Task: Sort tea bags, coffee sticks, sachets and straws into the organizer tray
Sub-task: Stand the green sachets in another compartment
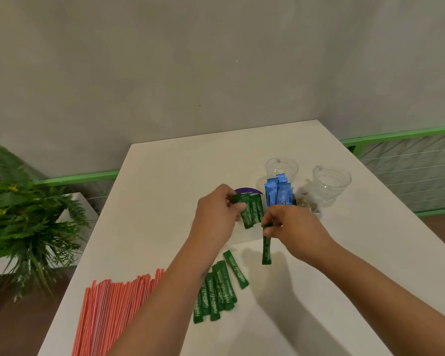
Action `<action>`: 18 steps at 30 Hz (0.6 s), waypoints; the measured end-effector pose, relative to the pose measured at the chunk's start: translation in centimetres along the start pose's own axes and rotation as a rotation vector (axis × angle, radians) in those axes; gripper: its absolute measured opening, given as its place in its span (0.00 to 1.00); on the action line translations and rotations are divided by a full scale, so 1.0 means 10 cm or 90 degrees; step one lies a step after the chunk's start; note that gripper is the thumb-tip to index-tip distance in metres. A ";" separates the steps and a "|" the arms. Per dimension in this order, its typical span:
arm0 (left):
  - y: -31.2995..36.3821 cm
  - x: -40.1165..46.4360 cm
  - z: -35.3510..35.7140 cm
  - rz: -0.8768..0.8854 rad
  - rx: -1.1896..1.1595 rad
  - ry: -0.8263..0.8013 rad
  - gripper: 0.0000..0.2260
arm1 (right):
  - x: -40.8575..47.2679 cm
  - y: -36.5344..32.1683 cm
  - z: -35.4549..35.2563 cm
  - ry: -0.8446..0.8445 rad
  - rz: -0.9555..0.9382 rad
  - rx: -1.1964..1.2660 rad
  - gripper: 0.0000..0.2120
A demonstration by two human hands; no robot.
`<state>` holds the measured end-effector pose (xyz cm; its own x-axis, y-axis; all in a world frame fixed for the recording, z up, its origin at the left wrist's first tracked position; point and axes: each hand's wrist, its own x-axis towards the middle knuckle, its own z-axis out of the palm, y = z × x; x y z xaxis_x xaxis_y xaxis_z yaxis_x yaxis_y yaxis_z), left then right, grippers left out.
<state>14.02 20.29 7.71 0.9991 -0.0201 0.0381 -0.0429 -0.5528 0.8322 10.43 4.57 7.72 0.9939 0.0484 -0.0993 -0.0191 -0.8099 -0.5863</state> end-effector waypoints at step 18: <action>-0.16 0.51 0.45 0.010 0.382 -0.065 0.11 | 0.57 -0.12 -0.32 0.167 -0.029 -0.176 0.04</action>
<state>19.20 17.34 4.11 0.9950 -0.0950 -0.0301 -0.0770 -0.9242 0.3740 16.45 3.91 10.44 0.9878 -0.0338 0.1518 0.0206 -0.9390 -0.3433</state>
